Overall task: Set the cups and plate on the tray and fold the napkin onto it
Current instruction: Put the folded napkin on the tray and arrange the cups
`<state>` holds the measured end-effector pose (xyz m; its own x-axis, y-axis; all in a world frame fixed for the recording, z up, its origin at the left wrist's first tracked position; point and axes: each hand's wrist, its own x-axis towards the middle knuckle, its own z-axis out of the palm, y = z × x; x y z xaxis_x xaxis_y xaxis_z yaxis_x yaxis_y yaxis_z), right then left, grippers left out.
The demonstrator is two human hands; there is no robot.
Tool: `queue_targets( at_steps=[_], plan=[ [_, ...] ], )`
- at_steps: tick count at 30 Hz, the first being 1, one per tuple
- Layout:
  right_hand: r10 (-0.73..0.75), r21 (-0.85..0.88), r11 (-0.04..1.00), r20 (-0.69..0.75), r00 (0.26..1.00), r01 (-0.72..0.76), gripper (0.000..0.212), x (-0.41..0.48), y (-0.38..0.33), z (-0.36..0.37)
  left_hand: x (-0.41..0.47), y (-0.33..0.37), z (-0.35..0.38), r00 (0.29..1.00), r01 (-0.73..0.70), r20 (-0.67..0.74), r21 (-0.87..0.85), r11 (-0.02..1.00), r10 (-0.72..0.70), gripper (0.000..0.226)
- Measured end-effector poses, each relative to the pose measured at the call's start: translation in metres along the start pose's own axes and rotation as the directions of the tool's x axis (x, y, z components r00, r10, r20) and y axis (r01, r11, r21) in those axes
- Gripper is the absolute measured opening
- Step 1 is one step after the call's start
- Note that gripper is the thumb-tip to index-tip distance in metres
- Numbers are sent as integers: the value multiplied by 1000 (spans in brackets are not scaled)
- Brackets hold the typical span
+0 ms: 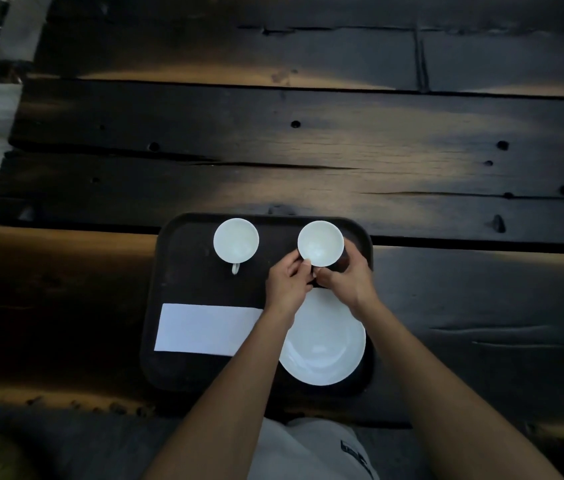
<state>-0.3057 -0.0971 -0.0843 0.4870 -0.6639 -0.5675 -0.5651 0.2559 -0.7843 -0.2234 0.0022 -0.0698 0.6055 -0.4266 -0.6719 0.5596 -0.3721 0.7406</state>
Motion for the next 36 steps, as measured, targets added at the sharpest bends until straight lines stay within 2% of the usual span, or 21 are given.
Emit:
queue_targets(
  at_steps=[23,36],
  plan=[
    [35,-54,998,2,999,-35,78,-11,-10,28,1,1,-31,1000,30,6,-34,999,-30,37],
    [21,-86,996,9,1000,-20,78,-16,-16,47,4,2,-51,999,33,-14,13,999,-33,34]
  ],
)
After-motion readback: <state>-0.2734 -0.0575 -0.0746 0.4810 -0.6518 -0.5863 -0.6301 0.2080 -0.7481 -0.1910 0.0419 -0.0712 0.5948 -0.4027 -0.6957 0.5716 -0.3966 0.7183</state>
